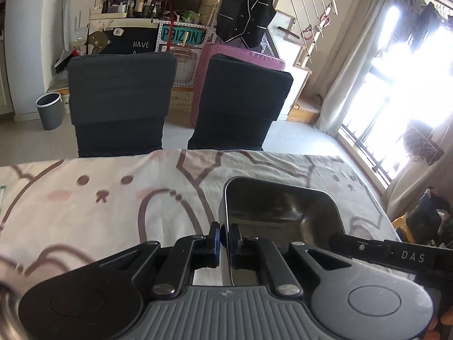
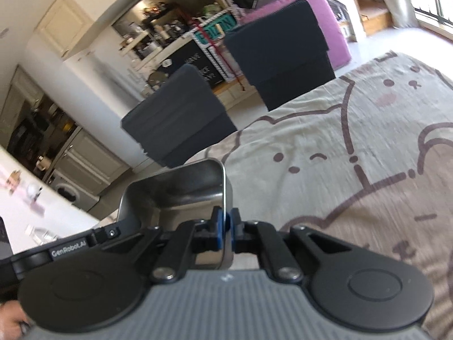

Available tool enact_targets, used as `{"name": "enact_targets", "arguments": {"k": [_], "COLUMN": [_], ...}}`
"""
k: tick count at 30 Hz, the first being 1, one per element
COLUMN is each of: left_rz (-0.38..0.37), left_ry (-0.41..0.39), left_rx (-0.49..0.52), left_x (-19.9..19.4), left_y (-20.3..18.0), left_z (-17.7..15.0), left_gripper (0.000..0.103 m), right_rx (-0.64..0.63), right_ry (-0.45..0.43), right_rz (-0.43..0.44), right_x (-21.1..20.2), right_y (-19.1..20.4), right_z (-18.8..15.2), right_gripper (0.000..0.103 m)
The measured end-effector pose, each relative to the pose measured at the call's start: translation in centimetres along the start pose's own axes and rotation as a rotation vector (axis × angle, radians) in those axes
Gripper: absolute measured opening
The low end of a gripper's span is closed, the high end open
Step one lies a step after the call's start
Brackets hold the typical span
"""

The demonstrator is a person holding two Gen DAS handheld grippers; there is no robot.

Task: Organize plates and bowls
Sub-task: 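Lift the tray with both tools and carry it toward the stacked plates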

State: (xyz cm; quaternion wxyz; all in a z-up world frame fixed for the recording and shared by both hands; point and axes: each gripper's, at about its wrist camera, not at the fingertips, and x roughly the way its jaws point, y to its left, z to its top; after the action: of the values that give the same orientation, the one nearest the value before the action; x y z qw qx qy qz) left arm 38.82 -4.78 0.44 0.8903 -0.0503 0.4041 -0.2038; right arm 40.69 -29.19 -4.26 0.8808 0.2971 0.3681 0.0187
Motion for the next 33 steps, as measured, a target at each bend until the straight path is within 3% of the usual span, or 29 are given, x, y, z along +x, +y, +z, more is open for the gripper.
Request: {"name": "enact_targets", "arguments": {"k": [7,15,25,33], "left_rz": [-0.007,-0.031,-0.096,-0.126], "left_ry": [-0.035,-0.039,-0.003,0.084], "left_rx": [0.009,-0.008,-0.035,-0.007], "left_x": [-5.2,-7.5,-6.2,-3.0], "left_y": [-2.0,-4.6,-8.2,-10.2], "left_z": [-4.1,-9.3,-14.6,-16.5], "left_gripper": [0.007,0.008,0.01,0.01], "right_rx": [-0.097,-0.157,-0.187,-0.171], "right_ry": [-0.017,-0.025,-0.072,-0.03], "right_rz": [0.032,0.036,0.019,-0.046], "right_x": [-5.9,-10.3,-14.9,-15.4], "right_y": [0.7,-1.3,-5.9,-9.1], "right_z": [-3.5,-7.3,-10.5,-10.9], "right_gripper": [0.007,0.007,0.007,0.007]}}
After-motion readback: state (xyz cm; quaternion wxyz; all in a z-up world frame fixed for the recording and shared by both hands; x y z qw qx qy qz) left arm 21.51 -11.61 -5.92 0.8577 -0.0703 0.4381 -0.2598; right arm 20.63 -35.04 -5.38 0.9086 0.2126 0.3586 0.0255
